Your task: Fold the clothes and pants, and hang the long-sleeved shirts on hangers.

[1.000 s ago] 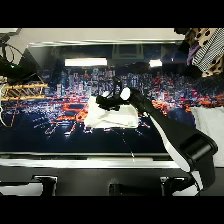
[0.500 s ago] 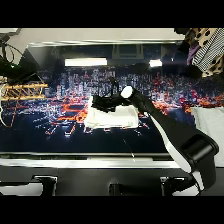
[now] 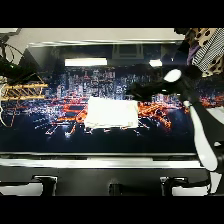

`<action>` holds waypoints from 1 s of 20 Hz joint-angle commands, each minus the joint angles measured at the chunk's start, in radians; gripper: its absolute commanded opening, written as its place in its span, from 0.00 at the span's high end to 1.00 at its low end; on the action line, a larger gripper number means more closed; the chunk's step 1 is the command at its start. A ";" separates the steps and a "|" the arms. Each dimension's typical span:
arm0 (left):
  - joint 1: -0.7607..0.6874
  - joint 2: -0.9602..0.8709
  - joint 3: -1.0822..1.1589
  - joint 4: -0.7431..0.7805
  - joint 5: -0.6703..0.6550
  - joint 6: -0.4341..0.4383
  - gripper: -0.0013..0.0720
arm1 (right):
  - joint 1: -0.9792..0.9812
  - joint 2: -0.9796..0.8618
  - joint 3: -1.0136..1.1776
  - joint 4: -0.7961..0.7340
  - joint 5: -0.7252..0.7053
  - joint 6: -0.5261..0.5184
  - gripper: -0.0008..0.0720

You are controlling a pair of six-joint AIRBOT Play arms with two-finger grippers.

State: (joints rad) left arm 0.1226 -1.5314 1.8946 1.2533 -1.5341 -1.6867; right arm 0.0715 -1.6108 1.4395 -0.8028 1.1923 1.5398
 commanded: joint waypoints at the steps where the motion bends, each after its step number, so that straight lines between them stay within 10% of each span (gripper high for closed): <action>1: 0.001 0.000 0.000 0.000 0.000 0.002 0.96 | -0.142 0.009 -0.116 -0.014 0.032 -0.085 0.33; 14: -0.002 0.000 0.000 -0.015 -0.003 0.002 0.96 | -0.043 -0.146 -0.231 0.134 -0.124 -0.250 0.35; 18: -0.002 0.000 0.000 -0.015 -0.003 0.002 0.96 | -0.021 -0.145 -0.230 0.146 -0.140 -0.257 0.88; 20: -0.002 0.000 0.000 -0.015 -0.003 0.003 0.96 | -0.026 -0.142 -0.225 0.208 -0.127 -0.270 0.93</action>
State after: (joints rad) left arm 0.1215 -1.5314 1.8946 1.2381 -1.5379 -1.6848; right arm 0.0406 -1.7542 1.2098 -0.6525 1.0679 1.2835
